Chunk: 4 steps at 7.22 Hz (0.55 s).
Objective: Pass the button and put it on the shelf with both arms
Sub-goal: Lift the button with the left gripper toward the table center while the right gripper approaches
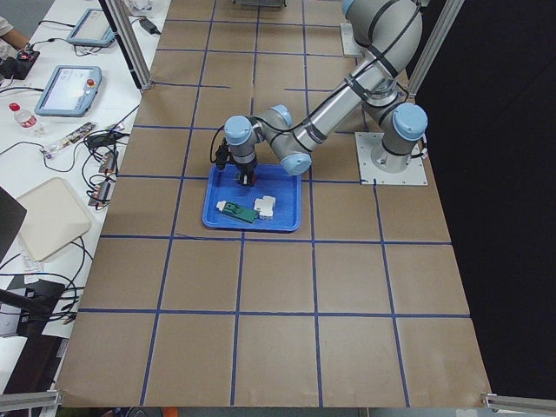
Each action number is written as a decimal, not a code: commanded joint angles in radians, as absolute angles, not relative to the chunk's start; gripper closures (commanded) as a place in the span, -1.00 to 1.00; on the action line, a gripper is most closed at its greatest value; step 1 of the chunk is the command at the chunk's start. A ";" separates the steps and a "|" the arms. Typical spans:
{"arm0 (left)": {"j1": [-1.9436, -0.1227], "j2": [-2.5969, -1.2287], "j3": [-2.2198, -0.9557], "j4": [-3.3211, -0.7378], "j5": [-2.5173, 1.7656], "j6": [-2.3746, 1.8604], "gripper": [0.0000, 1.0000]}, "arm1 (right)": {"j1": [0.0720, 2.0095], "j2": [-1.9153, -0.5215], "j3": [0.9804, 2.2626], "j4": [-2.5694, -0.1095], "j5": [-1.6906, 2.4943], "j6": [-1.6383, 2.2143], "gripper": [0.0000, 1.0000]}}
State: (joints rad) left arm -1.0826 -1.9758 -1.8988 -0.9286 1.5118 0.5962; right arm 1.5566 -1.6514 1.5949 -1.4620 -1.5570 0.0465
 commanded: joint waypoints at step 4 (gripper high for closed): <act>-1.172 -1.808 -1.810 -1.078 1.441 1.230 1.00 | 1.470 -1.641 1.594 -1.457 -1.319 0.341 -1.00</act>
